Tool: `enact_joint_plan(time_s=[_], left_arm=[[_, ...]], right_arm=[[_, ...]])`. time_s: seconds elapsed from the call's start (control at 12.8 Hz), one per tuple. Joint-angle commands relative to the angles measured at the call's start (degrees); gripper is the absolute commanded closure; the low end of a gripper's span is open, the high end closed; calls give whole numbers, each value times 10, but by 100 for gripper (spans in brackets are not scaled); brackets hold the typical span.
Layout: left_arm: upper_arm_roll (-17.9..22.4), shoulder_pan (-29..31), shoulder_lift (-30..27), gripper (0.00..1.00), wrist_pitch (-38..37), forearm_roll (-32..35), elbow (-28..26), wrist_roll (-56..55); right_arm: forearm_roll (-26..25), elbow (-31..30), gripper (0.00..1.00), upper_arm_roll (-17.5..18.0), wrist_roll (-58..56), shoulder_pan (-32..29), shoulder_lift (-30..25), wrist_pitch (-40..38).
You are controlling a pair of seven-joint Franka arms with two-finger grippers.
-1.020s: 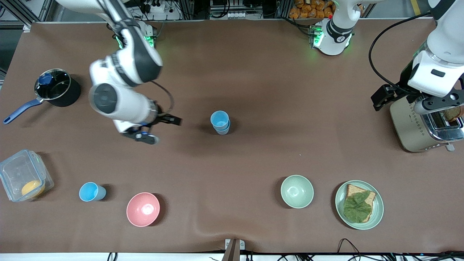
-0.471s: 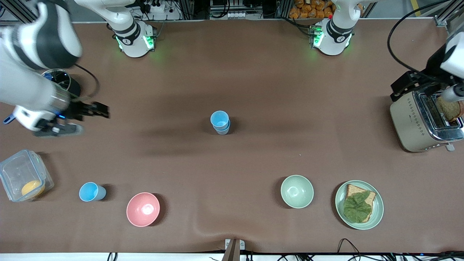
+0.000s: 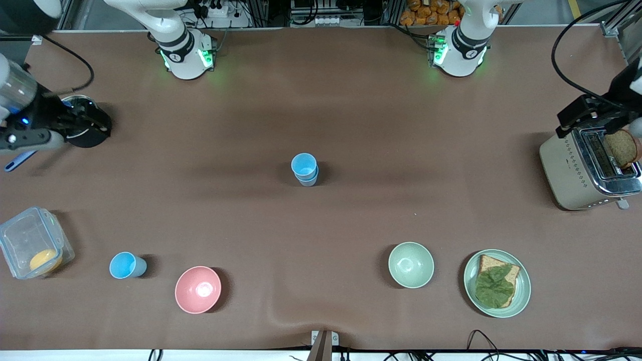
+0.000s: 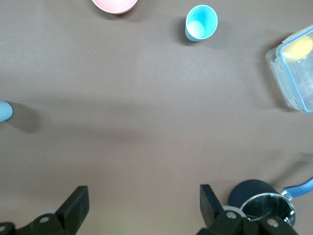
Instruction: Stack blue cups with both arms
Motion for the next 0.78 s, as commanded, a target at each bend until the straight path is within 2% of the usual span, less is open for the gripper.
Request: enact_joint_plan(time_s=[0.0,0.31,0.47,0.71], left_arm=[[14,-19,6,0,-21,-10,19,11],[14,-46,14,0,-29,-9,24,12],[33,-68,16,0,-32,-9,24,12],[33,-69,18,0,-34,-10,24,12]], right_arm=[[-13,14,0,-5,-7,-10,-1,-12],[-11,12,0,-13,-10,-12,-6,-5],[-12,10,0,-12,-9,-12,-6,-1],[-12,9,0,-12,-9,-11,-6,-2]])
